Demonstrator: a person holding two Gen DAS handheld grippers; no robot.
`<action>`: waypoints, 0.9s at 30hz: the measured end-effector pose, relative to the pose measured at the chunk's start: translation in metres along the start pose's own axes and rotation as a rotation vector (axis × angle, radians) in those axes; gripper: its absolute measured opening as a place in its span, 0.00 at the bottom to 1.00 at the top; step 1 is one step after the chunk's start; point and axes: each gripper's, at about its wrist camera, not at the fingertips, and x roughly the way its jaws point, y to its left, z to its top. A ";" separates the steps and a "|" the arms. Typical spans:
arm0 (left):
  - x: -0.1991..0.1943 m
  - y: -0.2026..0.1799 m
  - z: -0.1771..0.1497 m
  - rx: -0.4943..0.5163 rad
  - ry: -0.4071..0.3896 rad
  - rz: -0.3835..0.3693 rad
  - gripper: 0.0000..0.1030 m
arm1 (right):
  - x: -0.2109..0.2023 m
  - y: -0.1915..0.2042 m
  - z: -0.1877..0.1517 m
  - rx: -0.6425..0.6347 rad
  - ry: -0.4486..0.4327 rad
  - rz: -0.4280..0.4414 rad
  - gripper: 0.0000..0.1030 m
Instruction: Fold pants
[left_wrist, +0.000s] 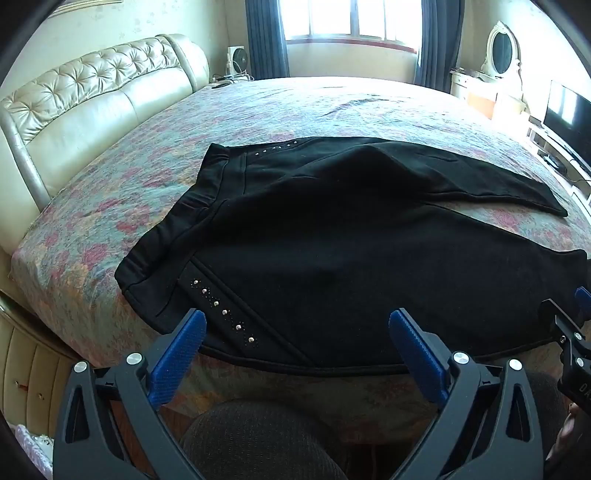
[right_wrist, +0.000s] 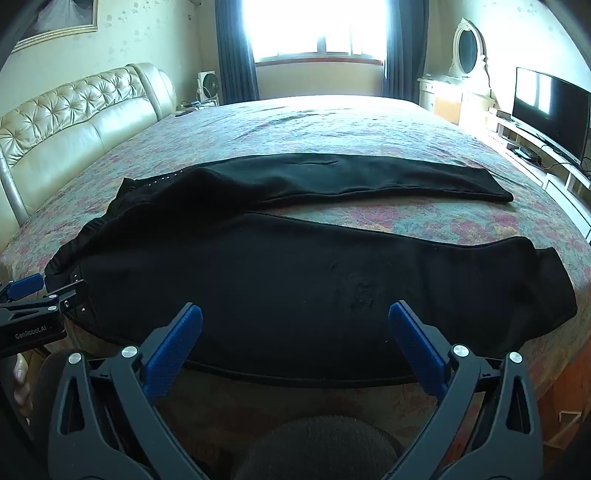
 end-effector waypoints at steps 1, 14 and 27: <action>0.000 0.000 0.000 -0.002 0.002 -0.002 0.96 | 0.000 0.000 0.000 -0.001 0.004 0.000 0.98; -0.003 -0.001 0.001 -0.010 -0.004 -0.028 0.96 | 0.003 -0.002 -0.002 -0.006 0.005 -0.007 0.98; 0.000 -0.001 -0.001 -0.009 0.004 -0.029 0.96 | 0.000 -0.003 -0.003 0.004 0.007 -0.008 0.98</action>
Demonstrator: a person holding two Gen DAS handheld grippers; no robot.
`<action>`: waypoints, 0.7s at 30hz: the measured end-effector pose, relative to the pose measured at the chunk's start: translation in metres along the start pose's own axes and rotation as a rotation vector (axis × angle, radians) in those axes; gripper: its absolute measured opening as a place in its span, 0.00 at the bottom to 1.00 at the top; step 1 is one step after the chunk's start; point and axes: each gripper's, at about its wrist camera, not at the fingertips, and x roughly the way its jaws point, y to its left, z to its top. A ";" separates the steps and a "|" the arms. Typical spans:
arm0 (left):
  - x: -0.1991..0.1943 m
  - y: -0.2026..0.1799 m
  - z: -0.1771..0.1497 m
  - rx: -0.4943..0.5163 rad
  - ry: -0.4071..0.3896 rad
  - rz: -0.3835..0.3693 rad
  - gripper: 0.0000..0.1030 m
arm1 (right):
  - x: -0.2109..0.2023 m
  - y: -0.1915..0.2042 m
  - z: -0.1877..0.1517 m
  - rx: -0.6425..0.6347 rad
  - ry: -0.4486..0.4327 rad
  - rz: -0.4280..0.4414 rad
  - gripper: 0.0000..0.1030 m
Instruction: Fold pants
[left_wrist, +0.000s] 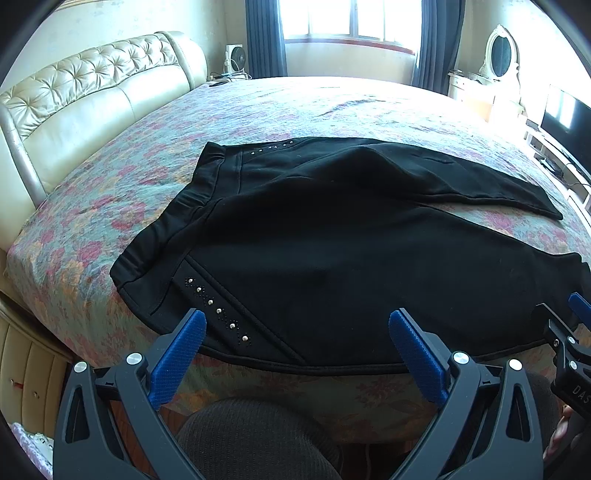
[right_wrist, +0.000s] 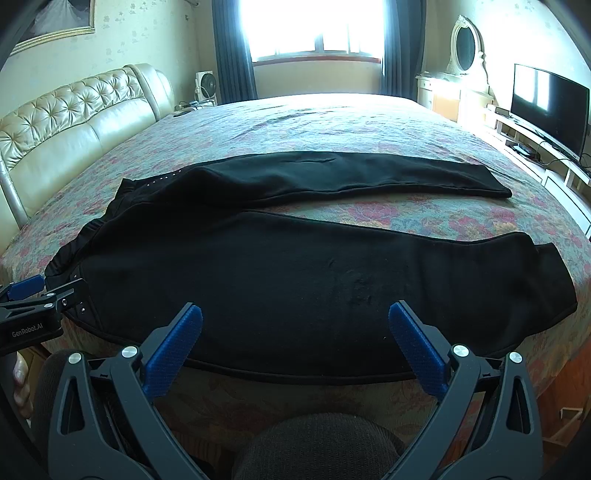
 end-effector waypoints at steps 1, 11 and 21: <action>0.001 0.000 0.000 0.001 0.003 -0.003 0.96 | 0.000 0.000 0.000 0.001 -0.001 0.000 0.98; 0.003 0.000 -0.001 -0.002 0.018 -0.006 0.96 | 0.000 -0.002 0.000 0.006 0.002 0.001 0.98; 0.005 0.002 -0.001 -0.007 0.028 -0.006 0.96 | 0.001 -0.002 0.000 0.010 0.005 0.001 0.98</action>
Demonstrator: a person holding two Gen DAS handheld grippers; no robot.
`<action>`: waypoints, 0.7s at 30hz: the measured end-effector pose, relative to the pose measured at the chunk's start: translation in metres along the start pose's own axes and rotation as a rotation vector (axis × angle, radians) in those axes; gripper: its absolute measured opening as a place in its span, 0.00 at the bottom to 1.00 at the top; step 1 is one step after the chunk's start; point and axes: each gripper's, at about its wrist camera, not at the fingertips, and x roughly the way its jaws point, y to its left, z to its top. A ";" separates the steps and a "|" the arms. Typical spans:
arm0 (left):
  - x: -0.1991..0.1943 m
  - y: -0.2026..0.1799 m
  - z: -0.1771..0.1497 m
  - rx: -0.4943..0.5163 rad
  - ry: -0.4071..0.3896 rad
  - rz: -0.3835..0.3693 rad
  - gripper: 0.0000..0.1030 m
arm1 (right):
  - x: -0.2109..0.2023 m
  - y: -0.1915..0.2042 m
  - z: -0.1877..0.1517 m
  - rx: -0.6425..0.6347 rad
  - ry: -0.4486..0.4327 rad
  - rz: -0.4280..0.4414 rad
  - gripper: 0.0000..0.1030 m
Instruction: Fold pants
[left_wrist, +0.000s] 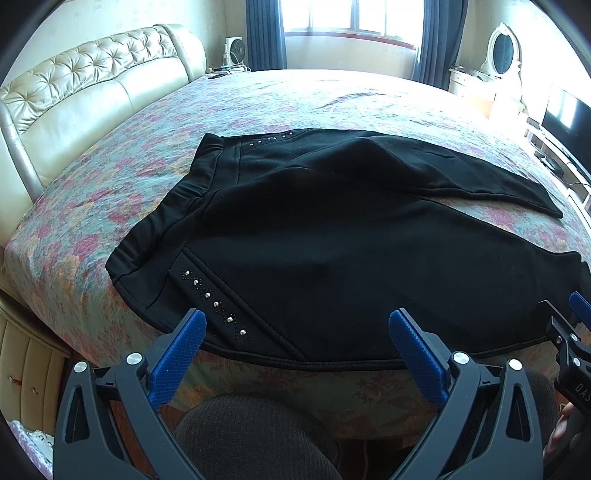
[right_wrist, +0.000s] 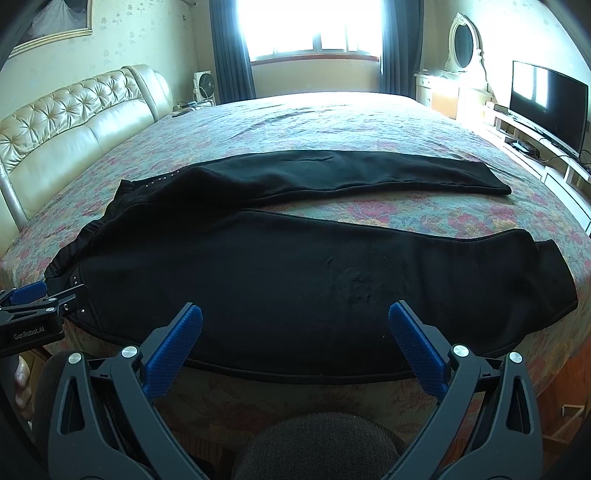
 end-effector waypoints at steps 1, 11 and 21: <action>0.000 0.000 0.000 0.000 0.000 0.000 0.96 | 0.000 0.000 0.000 0.001 0.000 0.000 0.98; -0.001 0.001 0.000 0.002 -0.009 0.001 0.96 | 0.000 0.000 0.000 0.001 0.001 0.001 0.98; -0.007 -0.002 0.002 0.003 -0.032 -0.041 0.96 | 0.002 -0.002 -0.001 0.004 0.011 0.002 0.98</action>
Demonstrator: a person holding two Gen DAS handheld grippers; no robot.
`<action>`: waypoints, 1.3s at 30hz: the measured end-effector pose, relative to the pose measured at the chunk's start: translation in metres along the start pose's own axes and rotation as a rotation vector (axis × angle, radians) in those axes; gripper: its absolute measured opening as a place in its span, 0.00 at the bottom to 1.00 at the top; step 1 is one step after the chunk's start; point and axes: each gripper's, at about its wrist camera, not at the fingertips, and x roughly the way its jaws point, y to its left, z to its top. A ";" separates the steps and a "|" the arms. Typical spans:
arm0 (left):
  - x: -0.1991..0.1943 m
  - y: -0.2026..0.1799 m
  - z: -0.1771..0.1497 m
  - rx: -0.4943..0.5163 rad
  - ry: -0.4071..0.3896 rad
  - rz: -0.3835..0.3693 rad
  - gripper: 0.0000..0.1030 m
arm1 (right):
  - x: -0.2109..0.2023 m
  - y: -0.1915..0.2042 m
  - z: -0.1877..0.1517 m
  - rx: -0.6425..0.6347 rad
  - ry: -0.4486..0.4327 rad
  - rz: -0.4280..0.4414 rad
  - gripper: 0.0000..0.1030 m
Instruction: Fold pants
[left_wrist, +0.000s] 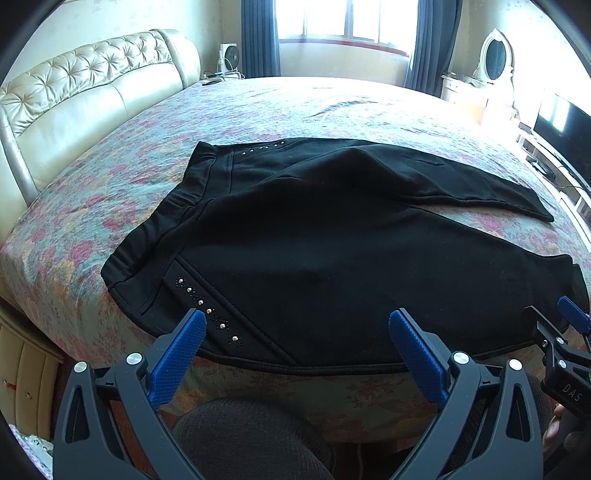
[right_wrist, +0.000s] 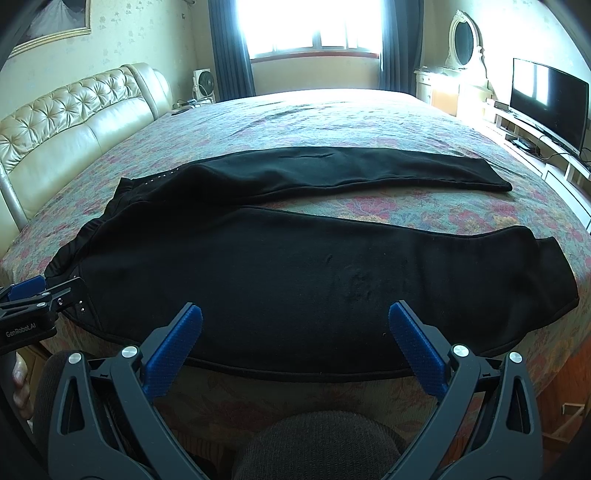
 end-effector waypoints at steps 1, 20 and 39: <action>-0.001 -0.001 0.000 0.003 -0.003 -0.005 0.96 | 0.001 0.000 0.000 0.002 0.003 0.000 0.98; -0.009 -0.006 0.001 0.019 -0.039 -0.042 0.96 | 0.003 -0.004 -0.001 0.026 0.023 0.000 0.98; -0.001 -0.003 0.010 0.079 0.007 -0.130 0.96 | 0.013 -0.009 0.001 0.056 0.062 0.040 0.98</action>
